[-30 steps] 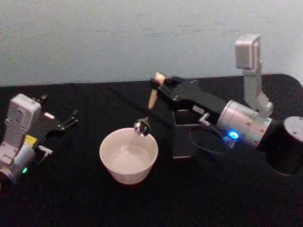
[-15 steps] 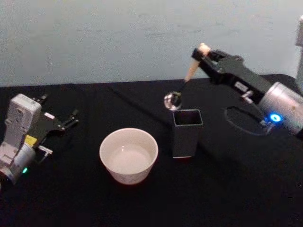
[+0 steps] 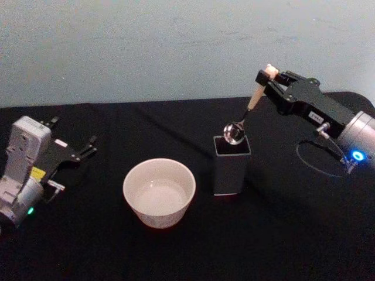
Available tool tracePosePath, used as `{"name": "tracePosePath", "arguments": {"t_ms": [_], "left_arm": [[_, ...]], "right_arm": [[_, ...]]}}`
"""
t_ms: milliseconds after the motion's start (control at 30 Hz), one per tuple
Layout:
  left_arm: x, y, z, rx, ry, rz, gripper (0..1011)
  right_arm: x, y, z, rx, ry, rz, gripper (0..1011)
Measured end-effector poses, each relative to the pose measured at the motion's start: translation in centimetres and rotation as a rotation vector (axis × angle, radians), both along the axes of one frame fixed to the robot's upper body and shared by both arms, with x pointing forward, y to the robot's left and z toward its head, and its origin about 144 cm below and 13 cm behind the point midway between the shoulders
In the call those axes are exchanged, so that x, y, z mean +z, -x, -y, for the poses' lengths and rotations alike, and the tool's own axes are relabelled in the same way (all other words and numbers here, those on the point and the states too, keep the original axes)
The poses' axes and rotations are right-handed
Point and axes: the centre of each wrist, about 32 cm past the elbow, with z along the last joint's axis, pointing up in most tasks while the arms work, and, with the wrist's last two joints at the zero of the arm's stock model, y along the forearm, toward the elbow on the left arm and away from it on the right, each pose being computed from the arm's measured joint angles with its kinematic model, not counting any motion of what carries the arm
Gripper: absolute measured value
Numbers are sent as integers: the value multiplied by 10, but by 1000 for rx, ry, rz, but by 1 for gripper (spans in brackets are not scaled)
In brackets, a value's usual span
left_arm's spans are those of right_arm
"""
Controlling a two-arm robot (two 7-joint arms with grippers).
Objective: Pick up the stirring spoon with one hand, stir inside the cup, then place it back in its original position.
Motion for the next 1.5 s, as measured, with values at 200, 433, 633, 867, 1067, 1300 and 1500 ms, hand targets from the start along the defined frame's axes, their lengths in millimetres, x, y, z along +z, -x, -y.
{"name": "tracePosePath", "arguments": {"t_ms": [200, 433, 633, 867, 1067, 1300, 1500], "left_arm": [[0, 0, 0, 0, 0, 0, 1001], [0, 0, 0, 0, 0, 0, 1001], [0, 0, 0, 0, 0, 0, 1001], [0, 0, 0, 0, 0, 0, 1001], [0, 0, 0, 0, 0, 0, 1001], [0, 0, 0, 0, 0, 0, 1001], [0, 0, 0, 0, 0, 0, 1001]], "right_arm": [[-7, 0, -4, 7, 23, -17, 223], [-19, -1, -11, 22, 67, -57, 223], [-31, -3, -16, 30, 112, -84, 223], [-42, -6, -20, 27, 142, -115, 223], [-48, -8, -22, 20, 148, -137, 223], [-54, -9, -22, 1, 143, -167, 223], [-56, -9, -22, -11, 138, -184, 223]]}}
